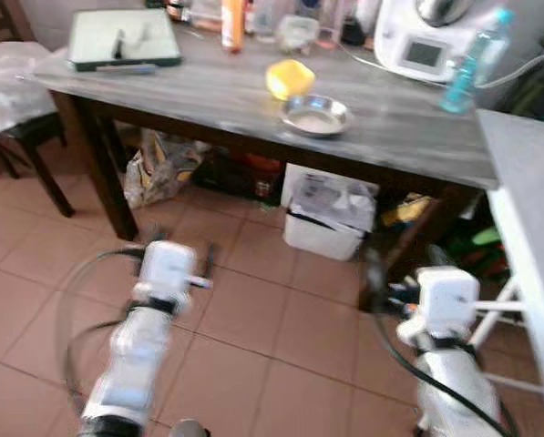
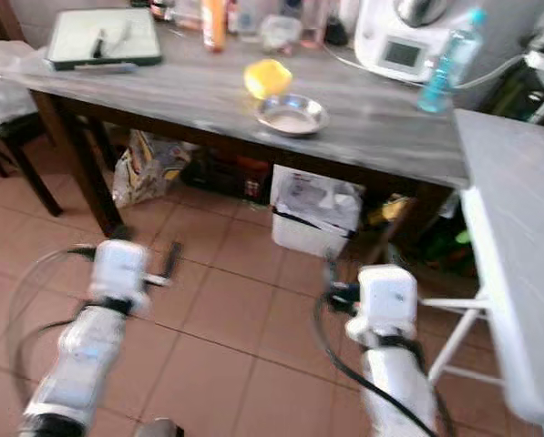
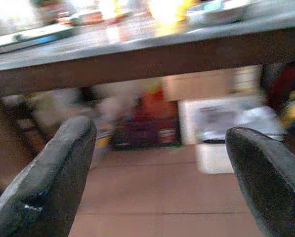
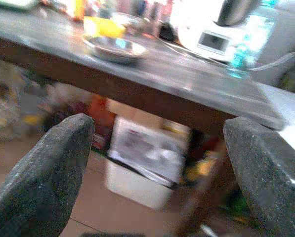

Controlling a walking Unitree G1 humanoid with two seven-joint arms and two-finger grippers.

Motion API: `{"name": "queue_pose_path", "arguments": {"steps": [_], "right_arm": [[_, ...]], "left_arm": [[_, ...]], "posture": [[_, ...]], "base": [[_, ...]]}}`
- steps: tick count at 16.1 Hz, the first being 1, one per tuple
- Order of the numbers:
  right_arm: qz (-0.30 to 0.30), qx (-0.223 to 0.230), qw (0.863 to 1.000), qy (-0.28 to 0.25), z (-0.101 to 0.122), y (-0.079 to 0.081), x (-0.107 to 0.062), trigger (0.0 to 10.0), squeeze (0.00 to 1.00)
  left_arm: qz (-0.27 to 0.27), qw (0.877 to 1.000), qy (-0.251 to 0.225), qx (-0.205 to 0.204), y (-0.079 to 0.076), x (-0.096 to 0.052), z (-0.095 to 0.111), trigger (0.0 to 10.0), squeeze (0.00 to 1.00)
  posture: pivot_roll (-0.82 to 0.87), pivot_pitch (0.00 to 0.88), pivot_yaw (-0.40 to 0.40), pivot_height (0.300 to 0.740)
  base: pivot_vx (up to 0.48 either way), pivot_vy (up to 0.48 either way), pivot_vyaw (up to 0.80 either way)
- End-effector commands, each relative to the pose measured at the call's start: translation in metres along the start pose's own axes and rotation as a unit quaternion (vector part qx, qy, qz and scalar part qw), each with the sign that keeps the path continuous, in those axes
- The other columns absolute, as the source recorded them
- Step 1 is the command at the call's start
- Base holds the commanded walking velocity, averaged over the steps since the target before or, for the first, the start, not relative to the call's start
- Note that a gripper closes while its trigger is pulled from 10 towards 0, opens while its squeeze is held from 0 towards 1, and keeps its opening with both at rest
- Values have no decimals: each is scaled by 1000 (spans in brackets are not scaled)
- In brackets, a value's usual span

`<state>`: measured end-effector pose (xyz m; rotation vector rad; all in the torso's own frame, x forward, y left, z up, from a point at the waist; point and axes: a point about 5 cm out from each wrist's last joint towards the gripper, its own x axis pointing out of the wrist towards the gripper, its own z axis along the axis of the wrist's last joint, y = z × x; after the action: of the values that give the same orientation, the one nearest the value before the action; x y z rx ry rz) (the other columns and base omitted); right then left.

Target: Setting the table

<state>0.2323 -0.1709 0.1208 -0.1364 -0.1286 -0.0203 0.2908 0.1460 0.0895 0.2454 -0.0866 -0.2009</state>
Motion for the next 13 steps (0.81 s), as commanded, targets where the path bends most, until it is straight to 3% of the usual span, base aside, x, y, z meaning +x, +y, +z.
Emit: {"name": "queue_pose_path", "arguments": {"steps": [1,13], "right_arm": [[-4,3,1000,-3,2,1,0,10000,0],[-4,5,1000,5,-1,6,0,10000,0]], "left_arm": [[7,1000,-2,8,8,0,2,10000,0],[-6,1000,-4,2,1,3,5,10000,0]], "posture": [[200,125,-89,740],[199,131,-88,740]], "base": [[0,-311,0],[0,-304,0]]}}
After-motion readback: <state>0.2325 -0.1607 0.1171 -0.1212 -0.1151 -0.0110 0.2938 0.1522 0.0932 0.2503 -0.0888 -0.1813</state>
